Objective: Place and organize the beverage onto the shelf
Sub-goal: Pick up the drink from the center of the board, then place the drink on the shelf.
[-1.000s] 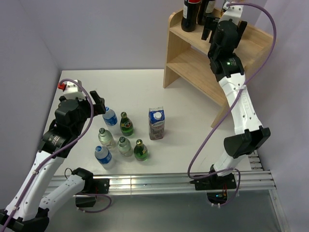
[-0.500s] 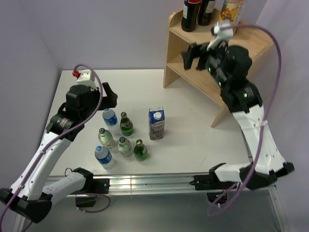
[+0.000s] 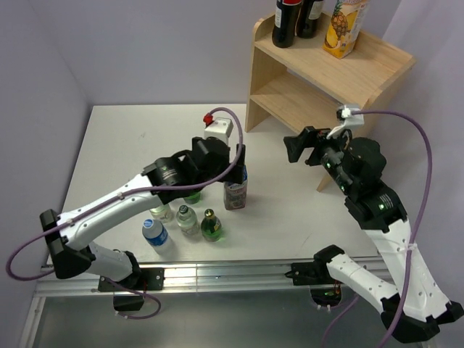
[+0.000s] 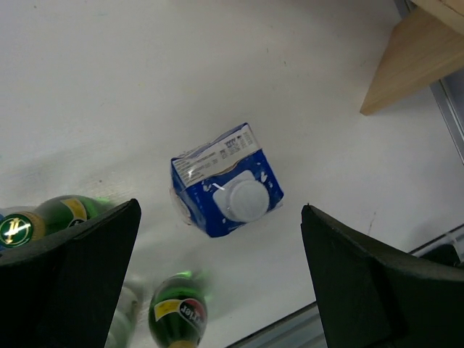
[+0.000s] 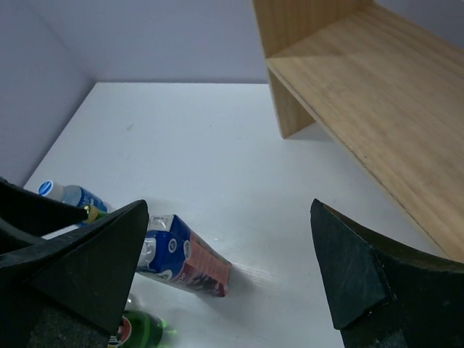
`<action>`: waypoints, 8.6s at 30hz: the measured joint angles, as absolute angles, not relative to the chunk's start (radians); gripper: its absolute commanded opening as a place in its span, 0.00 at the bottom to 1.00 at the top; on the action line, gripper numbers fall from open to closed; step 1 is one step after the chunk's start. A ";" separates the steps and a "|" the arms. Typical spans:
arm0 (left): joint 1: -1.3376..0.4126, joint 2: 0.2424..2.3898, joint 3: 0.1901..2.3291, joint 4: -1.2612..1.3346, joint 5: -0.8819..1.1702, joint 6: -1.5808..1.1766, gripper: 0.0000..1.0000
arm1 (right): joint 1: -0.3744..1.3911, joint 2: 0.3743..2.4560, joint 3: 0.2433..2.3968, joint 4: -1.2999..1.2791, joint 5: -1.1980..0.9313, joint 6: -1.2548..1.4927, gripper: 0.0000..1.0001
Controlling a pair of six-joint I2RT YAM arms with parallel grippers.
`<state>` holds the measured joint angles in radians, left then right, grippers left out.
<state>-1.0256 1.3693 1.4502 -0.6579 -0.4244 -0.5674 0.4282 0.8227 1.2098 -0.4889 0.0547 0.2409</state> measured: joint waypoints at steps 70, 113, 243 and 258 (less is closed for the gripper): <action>-0.858 1.247 1.800 -0.912 0.394 0.010 0.00 | 0.465 0.933 1.134 -0.277 -0.868 0.135 0.98; -0.855 1.151 1.811 -0.891 0.505 0.056 0.99 | 0.973 1.097 1.105 -0.090 -0.814 0.313 0.19; -0.452 0.604 0.888 -0.538 -0.569 -0.458 0.99 | 0.406 1.940 2.301 0.177 1.148 -0.413 0.62; -0.450 0.599 0.887 -0.537 -0.564 -0.457 1.00 | 0.403 1.954 2.324 0.163 1.147 -0.408 0.74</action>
